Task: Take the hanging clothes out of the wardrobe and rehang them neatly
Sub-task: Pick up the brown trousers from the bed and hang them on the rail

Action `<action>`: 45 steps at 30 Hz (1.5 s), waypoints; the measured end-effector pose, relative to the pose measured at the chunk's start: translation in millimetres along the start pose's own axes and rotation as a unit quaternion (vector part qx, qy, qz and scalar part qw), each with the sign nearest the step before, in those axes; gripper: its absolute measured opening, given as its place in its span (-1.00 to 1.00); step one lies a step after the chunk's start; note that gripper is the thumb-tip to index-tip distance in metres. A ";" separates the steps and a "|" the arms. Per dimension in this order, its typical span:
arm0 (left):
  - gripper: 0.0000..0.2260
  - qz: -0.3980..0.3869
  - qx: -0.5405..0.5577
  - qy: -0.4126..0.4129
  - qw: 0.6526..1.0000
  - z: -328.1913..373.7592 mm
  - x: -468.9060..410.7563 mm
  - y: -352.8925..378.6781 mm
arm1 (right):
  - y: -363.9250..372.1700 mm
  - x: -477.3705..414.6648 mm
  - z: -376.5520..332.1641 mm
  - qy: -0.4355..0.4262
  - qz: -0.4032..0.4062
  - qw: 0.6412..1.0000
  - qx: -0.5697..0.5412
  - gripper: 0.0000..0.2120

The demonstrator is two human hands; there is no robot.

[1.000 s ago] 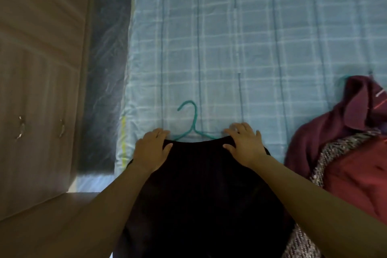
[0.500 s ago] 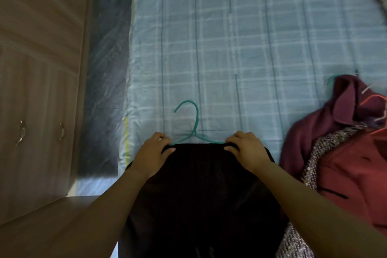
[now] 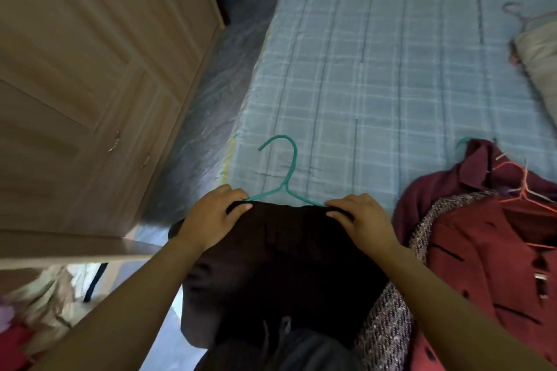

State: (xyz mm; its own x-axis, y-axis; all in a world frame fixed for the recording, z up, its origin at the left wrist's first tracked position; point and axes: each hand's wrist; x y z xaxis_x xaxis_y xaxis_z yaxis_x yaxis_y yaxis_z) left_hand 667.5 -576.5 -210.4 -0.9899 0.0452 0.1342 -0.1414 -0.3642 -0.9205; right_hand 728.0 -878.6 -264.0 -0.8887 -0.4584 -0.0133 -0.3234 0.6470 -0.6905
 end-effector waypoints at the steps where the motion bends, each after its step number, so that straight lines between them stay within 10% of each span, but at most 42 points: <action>1: -0.63 0.016 0.001 -0.017 1.000 -2.1 20.7 -2.7 | 3.7 4.9 -10.9 -0.025 -0.007 1.000 0.001 -0.67; 16: -0.65 0.213 0.035 -0.215 0.952 -54.5 303.4 -26.7 | 93.9 77.4 -189.3 -0.282 -0.049 0.958 0.015 -0.72; 30: -0.71 0.392 0.000 -0.389 0.834 -152.3 589.6 -90.3 | 253.5 154.1 -445.8 -0.533 -0.099 0.839 -0.044 -0.76; 45: -0.78 0.529 -0.137 -0.378 0.748 -303.1 649.5 -284.7 | 340.6 52.9 -702.0 -0.609 -0.041 0.780 -0.139 -0.75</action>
State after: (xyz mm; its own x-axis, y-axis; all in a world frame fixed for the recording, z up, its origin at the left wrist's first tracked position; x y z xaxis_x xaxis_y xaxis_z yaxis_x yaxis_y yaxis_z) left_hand 62.6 -161.4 27.6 -0.2780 -0.7094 -0.6476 0.6189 0.3834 -0.6856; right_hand 342.6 -254.7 7.8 0.0520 -0.6346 -0.7711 -0.5706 0.6148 -0.5445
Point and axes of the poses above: each hand's wrist, its own x-axis away from the middle knuckle, its own y-axis out of the palm, z = x × y, and after that the axes turned 9 degrees about -x, right-handed
